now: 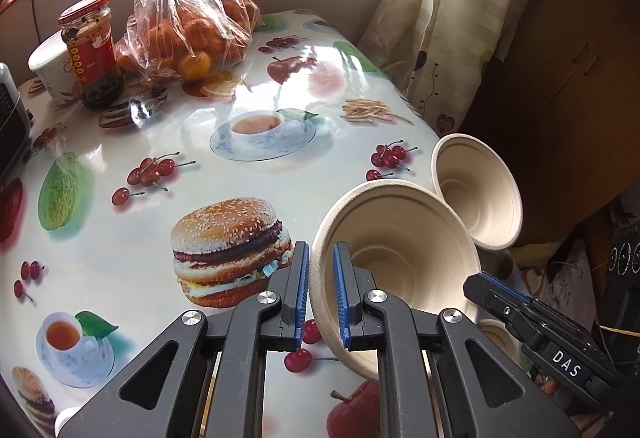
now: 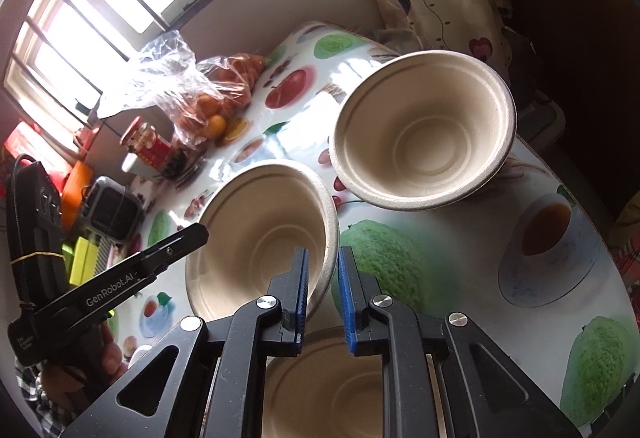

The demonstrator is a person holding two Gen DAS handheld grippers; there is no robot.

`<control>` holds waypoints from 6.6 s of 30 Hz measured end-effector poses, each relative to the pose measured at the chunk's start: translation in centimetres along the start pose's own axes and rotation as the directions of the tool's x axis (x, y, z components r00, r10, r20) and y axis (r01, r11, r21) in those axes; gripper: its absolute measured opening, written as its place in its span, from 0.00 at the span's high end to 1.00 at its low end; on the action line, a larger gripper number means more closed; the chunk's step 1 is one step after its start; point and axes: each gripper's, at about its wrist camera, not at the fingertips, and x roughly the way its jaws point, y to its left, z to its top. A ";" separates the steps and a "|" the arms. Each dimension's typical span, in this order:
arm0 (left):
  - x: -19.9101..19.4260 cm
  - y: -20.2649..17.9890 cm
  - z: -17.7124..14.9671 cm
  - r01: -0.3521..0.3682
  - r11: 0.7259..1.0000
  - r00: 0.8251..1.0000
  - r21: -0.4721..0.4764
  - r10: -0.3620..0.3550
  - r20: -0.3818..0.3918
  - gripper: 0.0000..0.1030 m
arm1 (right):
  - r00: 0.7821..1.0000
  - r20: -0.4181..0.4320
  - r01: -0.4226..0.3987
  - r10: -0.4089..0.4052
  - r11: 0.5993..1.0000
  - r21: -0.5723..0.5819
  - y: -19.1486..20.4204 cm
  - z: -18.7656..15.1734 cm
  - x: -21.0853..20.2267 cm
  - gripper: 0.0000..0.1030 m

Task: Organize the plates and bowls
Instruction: 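Lower the held bowls into the standing tan bowls with both grippers, then open both grippers to release the bowls onto the bowl stack, then move both grippers up and over to the rim of the nested tan bowls, then close both grippers on the rim of the nested tan bowls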

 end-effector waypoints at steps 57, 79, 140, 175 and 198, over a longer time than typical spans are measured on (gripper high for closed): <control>-3.5 -6.8 -9.6 0.071 0.992 0.997 0.107 -0.067 -0.041 0.87 | 0.996 0.073 0.039 -0.042 0.998 0.049 -4.6 -8.8 -9.9 0.86; -2.6 -6.8 -10.0 0.057 0.993 0.997 0.102 -0.051 -0.061 0.87 | 0.997 0.052 0.061 -0.063 0.997 0.046 -4.7 -9.3 -8.8 0.86; -1.8 -6.7 -1.5 0.049 0.993 0.998 0.110 -0.051 0.021 0.64 | 0.974 0.160 0.167 -0.162 0.986 -0.016 -6.7 -2.4 -9.9 0.64; 7.4 -7.4 5.4 0.109 0.992 0.991 0.060 -0.104 -0.083 0.64 | 0.987 0.088 0.137 -0.131 0.989 -0.063 -9.0 5.0 -3.5 0.64; 7.8 -7.9 5.7 0.119 0.991 0.991 0.060 -0.114 -0.075 0.79 | 0.992 0.075 0.108 -0.102 0.991 -0.074 -8.6 5.0 -2.0 0.78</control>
